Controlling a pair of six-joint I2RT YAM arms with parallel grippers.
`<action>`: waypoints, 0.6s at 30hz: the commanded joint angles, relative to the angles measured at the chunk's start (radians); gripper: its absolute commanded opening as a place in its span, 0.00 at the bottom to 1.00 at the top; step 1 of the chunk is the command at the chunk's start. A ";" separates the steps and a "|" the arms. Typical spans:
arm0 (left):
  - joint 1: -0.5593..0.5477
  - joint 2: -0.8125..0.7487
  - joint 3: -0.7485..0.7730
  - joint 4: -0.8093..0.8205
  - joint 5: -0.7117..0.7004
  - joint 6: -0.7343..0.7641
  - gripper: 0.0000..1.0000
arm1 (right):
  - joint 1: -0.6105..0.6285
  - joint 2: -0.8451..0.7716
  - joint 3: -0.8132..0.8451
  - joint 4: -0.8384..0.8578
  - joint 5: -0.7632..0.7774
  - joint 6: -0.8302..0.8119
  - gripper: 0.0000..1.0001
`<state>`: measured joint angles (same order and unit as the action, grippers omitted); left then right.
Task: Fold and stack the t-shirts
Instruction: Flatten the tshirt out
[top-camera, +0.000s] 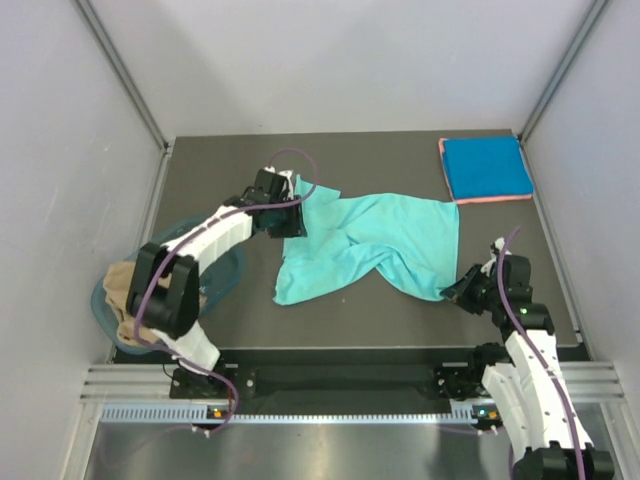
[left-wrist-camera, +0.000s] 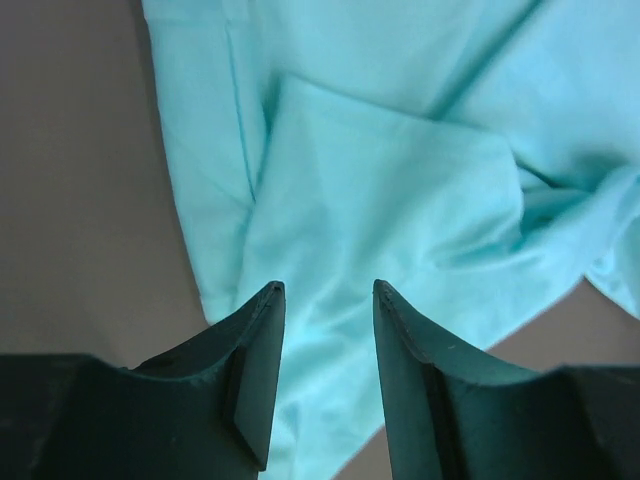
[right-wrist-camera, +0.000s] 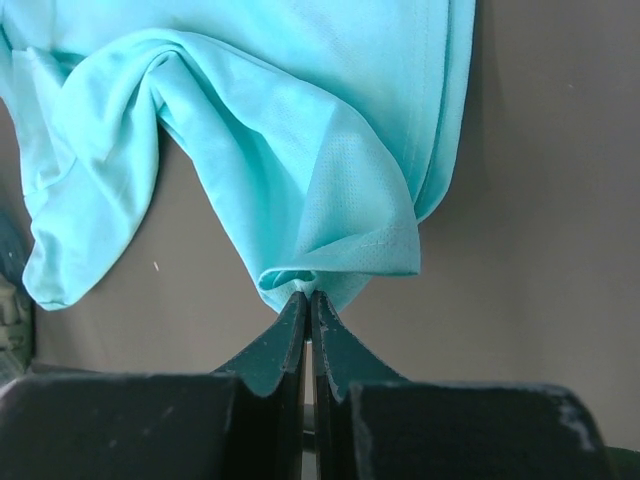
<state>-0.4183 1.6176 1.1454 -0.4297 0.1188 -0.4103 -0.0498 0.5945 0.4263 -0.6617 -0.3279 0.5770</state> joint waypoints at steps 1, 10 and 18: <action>0.071 0.111 0.085 0.037 0.162 0.087 0.45 | 0.001 -0.021 0.034 0.005 -0.025 -0.002 0.00; 0.093 0.304 0.235 0.082 0.214 0.202 0.45 | 0.001 -0.012 0.035 0.019 -0.048 -0.008 0.00; 0.087 0.341 0.260 0.118 0.225 0.217 0.40 | 0.001 -0.013 0.017 0.043 -0.056 -0.005 0.00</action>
<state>-0.3283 1.9461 1.3605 -0.3637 0.3225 -0.2287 -0.0498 0.5854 0.4259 -0.6571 -0.3676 0.5762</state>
